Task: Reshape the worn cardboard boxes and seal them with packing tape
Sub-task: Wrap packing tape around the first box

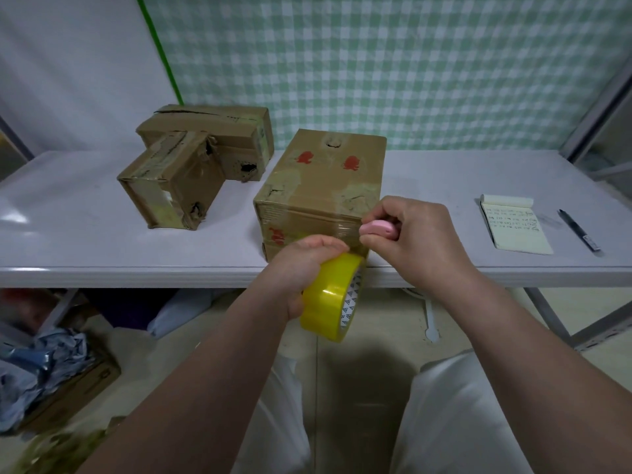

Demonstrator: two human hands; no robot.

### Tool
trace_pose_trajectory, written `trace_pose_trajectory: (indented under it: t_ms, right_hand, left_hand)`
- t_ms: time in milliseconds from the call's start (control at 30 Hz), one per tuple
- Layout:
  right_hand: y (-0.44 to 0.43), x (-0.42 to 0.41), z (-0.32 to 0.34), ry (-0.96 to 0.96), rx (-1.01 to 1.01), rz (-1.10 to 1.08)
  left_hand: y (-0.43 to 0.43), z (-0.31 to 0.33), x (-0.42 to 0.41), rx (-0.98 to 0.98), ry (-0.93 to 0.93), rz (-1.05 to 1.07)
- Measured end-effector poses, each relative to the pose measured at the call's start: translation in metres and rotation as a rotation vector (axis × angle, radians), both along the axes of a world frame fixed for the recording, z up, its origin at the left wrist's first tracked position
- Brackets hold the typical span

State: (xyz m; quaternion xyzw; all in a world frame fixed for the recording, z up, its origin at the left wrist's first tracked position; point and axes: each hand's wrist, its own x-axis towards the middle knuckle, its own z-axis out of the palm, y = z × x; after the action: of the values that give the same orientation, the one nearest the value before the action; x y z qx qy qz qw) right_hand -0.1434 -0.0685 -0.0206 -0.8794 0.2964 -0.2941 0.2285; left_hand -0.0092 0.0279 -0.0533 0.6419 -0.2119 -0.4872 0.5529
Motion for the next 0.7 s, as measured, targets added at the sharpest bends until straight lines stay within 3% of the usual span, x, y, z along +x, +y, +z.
trace_pose_trajectory:
  t_ms: [167, 433, 600, 700]
  right_hand:
    - [-0.008, -0.012, 0.0, 0.055, 0.048, -0.065]
    - [-0.003, -0.012, -0.01, 0.027, 0.154, -0.089]
    - [0.003, -0.012, -0.021, -0.019, 0.246, -0.059]
    - [0.011, -0.012, -0.024, -0.081, 0.4, -0.106]
  left_hand:
    - [0.0, 0.001, 0.002, 0.012, -0.031, -0.03]
    - [0.005, 0.005, 0.008, 0.116, -0.296, -0.141]
    - [0.013, 0.004, 0.006, 0.094, -0.298, -0.191]
    - [0.014, 0.001, 0.002, 0.051, -0.298, -0.202]
